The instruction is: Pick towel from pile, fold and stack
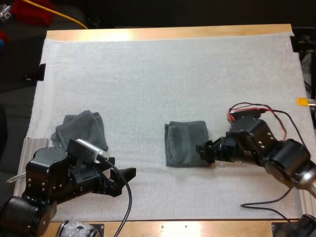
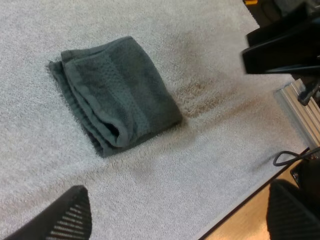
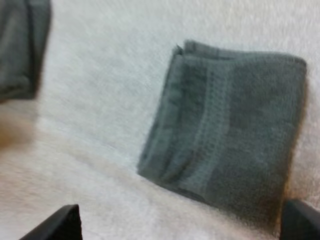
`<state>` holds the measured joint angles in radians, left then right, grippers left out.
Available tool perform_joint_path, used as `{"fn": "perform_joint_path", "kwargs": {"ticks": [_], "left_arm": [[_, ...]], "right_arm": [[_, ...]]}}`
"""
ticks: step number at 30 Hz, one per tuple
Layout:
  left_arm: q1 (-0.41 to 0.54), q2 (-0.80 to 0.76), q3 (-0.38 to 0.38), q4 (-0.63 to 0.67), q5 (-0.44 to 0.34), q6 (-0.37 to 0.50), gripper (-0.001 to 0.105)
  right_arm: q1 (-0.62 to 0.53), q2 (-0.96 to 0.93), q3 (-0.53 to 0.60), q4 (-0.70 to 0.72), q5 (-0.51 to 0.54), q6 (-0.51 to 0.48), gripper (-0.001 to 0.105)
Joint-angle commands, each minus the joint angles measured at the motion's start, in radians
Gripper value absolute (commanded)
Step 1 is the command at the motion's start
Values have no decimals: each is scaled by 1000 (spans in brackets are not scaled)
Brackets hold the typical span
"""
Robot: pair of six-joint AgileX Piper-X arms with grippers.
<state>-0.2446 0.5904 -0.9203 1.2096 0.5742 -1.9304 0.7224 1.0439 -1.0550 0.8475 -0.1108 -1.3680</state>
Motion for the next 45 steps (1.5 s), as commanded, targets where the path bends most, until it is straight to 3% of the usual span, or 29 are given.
{"fn": "perform_joint_path", "kwargs": {"ticks": [1, 16, 25, 32, 45], "left_arm": [[0, -3, -2, -8, 5, 3, 70], [0, 184, 16, -126, 7, -26, 71], [0, 406, 16, -243, 7, -28, 71], [-8, 583, 16, -319, 95, -28, 71], [-9, 859, 16, -423, 102, -28, 71]], "right_arm": [[2, -17, -7, 9, -6, 2, 76], [2, -59, -7, 63, -6, 2, 76], [2, -59, -7, 62, -6, 2, 76], [2, -59, -7, 62, -6, 2, 76], [2, -59, -7, 62, -6, 2, 76]]}}
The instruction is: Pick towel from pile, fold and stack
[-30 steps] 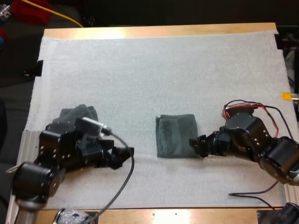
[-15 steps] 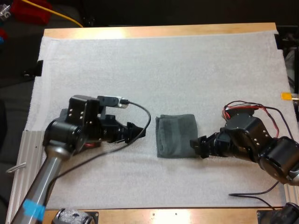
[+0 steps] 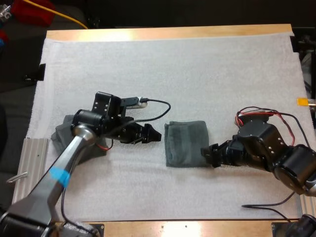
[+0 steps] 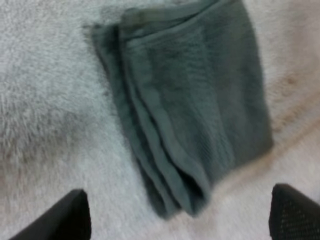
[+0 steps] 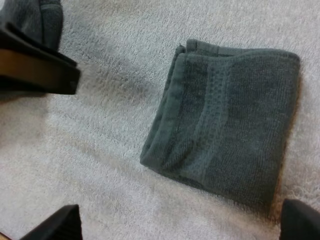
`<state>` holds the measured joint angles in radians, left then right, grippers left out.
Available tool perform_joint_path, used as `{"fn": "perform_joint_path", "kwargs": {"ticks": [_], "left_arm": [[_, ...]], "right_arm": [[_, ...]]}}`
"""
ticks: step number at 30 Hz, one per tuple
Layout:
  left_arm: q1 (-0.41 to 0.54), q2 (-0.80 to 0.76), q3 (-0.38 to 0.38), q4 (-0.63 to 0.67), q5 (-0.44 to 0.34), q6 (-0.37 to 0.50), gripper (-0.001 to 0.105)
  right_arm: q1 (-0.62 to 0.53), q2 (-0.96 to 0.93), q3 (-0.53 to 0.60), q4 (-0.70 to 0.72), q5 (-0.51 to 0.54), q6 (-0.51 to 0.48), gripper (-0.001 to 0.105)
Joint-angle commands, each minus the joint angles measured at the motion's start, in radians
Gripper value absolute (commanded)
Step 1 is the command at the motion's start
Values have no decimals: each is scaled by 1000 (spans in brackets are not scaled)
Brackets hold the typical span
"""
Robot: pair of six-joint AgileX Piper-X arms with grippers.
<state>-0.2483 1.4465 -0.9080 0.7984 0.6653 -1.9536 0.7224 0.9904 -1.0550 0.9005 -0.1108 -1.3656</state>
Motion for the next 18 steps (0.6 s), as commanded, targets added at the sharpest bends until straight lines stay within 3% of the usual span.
{"fn": "perform_joint_path", "kwargs": {"ticks": [1, 10, 18], "left_arm": [[-5, 14, 3, -15, 13, -5, 71], [-5, 164, 3, -52, 23, -5, 71], [-5, 248, 3, -119, 150, -17, 71]], "right_arm": [[2, -6, -7, 9, -6, 0, 76], [2, -6, -7, 9, -6, 0, 76], [2, -6, -7, 9, -6, 0, 76]]}}
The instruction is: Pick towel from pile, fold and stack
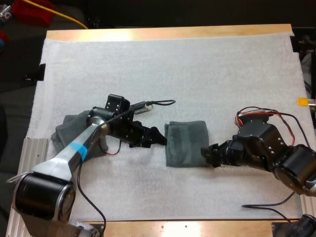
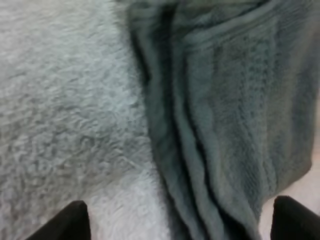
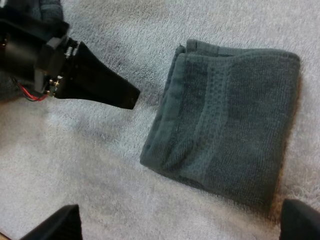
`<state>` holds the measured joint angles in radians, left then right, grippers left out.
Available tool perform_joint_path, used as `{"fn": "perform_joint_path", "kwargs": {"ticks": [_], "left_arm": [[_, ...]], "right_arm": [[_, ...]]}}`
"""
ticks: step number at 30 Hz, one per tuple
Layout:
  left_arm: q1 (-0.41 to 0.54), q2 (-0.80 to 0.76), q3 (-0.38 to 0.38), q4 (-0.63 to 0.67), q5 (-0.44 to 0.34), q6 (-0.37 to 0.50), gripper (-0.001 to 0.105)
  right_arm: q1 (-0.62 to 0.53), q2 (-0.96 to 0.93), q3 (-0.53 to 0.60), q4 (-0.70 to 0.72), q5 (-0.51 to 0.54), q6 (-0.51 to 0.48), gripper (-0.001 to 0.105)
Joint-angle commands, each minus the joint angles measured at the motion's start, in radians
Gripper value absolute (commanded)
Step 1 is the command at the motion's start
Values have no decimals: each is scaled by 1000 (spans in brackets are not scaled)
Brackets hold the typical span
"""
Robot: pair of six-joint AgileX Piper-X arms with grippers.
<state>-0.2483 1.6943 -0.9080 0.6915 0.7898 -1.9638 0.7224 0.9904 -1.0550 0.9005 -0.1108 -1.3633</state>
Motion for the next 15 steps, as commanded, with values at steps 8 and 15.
{"fn": "perform_joint_path", "kwargs": {"ticks": [8, 15], "left_arm": [[-5, 50, 3, -29, 26, -13, 71], [-19, 55, 3, -67, 61, -30, 71]], "right_arm": [[2, -6, -7, 9, -6, -2, 76], [2, -6, -7, 9, -6, -2, 76]]}}
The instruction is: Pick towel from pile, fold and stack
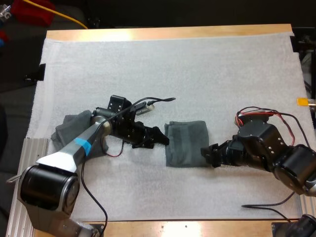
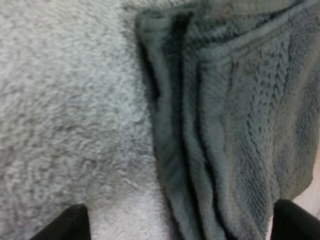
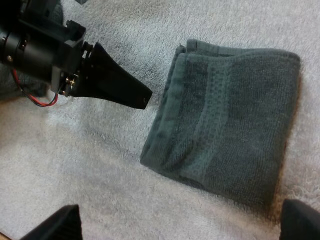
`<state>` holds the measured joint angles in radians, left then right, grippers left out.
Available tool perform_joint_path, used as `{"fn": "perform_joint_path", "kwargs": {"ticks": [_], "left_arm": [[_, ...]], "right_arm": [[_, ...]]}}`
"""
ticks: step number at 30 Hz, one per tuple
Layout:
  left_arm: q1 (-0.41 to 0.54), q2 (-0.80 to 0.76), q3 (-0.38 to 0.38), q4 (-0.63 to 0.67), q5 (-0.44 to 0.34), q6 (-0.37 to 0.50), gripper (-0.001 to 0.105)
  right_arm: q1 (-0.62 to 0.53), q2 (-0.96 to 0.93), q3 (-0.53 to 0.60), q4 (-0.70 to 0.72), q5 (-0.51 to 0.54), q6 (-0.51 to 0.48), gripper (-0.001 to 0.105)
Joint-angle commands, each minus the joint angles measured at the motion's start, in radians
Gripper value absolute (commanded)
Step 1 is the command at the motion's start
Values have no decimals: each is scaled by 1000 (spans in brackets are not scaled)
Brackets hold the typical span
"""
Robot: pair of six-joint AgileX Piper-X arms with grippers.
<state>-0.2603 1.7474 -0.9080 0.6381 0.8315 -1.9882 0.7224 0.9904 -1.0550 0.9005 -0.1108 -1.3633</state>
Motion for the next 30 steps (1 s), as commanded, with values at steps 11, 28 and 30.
{"fn": "perform_joint_path", "kwargs": {"ticks": [11, 28, 30], "left_arm": [[-145, 4, -6, -58, -123, -128, 71], [-233, 40, -53, -117, -62, -258, 69], [-233, 40, -53, -117, -62, -258, 67]], "right_arm": [[2, -6, -7, 9, -6, -2, 75], [2, -6, -7, 9, -28, -2, 75], [2, -6, -7, 9, -28, -2, 75]]}}
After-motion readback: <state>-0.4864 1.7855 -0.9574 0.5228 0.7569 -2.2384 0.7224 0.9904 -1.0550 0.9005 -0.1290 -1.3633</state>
